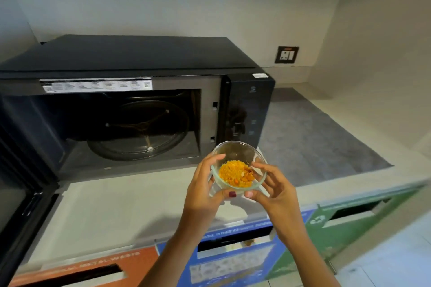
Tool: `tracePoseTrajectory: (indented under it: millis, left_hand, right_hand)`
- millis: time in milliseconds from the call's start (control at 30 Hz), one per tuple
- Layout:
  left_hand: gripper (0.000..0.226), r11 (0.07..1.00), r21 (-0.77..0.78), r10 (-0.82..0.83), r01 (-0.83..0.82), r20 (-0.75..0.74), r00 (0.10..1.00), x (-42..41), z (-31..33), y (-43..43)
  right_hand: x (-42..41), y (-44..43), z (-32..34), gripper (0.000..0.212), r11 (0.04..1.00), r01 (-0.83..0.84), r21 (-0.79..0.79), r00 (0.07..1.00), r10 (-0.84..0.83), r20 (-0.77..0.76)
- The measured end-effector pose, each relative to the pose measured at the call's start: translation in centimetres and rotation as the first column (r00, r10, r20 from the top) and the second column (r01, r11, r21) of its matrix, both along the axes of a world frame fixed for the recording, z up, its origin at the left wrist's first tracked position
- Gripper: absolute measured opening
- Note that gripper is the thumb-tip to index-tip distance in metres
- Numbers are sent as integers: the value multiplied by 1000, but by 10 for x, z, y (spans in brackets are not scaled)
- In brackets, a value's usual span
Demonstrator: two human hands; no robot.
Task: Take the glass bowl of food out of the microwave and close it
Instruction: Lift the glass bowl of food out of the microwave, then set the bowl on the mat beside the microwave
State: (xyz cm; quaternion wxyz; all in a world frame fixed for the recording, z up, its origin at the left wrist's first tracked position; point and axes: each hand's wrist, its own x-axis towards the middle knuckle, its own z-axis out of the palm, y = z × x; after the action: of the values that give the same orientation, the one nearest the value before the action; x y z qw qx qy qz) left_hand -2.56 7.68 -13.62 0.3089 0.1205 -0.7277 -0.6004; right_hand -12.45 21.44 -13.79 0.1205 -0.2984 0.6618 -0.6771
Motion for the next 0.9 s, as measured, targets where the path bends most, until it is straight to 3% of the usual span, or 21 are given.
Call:
tracePoseTrajectory:
  millis: [300,467,633,767,900]
  left_hand:
    - [72,977,15,-215,215,38,976,-73,-3,50]
    - [88,943,22,-334,333,84,939,-118,1,67]
    - [95,927,0,-371,375,154,916,-159,-5,71]
    - [87,930,14,-365,369,176,914,-194,-19,70]
    - [66,953,-72,-274,294,204,940,-230,-36,65]
  right_hand:
    - [-47,70,-3,45,981,187,-42,982,-188,-4]
    - [-75,89,-6,43,951,299,-75,954,-299,9]
    - [-109,98,-15,38,922,379,-81,924,-382,-21]
    - [-138,96,-24,36,889,450,-83,891,-453,-25]
    - [-170,87,-29,35,846,530,-52,846,-532,-39]
